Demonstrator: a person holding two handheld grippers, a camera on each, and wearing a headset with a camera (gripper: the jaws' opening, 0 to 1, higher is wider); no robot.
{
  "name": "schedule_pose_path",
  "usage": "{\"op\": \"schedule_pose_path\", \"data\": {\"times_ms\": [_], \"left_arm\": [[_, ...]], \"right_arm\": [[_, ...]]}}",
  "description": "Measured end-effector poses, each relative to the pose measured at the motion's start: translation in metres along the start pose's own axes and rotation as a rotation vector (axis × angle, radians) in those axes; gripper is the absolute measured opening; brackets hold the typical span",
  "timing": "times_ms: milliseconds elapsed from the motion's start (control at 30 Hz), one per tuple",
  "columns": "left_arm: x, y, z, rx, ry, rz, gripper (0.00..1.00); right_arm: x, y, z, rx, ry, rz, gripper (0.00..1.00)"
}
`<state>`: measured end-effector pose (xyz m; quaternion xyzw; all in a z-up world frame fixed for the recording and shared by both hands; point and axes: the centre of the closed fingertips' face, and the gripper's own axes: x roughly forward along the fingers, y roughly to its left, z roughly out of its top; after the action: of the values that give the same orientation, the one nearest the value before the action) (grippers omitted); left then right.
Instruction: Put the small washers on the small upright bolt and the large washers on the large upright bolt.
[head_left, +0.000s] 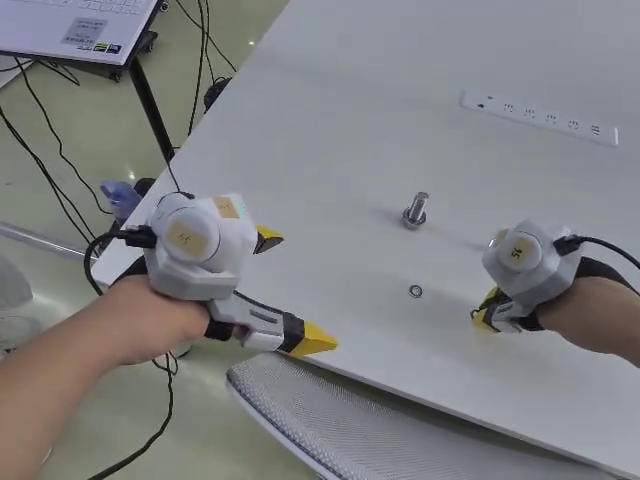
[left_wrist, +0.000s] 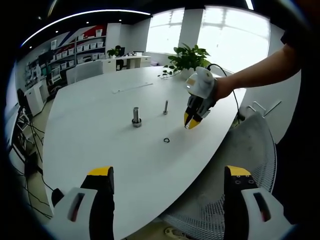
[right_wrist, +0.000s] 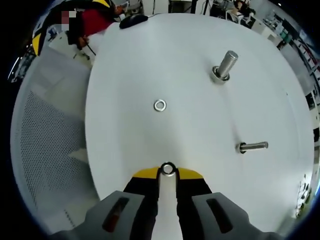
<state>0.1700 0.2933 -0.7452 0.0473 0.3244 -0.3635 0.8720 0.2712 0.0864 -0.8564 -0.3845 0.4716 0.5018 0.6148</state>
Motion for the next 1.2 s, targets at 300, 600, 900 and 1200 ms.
{"op": "schedule_pose_path", "data": {"times_ms": [300,600,900,1200], "left_arm": [[0.001,0.001,-0.002,-0.002,0.012,0.007,0.93],[0.000,0.001,-0.001,0.016,0.020,0.010,0.94],[0.000,0.000,-0.004,0.010,0.031,0.013,0.93],[0.002,0.001,0.002,0.011,0.026,0.007,0.92]], "right_arm": [[-0.021,-0.021,-0.006,0.059,-0.015,-0.027,0.13],[-0.033,-0.047,-0.008,0.103,-0.027,-0.052,0.13],[-0.048,-0.075,0.002,0.116,-0.053,-0.083,0.13],[-0.053,-0.093,0.016,0.089,-0.060,-0.103,0.13]]}}
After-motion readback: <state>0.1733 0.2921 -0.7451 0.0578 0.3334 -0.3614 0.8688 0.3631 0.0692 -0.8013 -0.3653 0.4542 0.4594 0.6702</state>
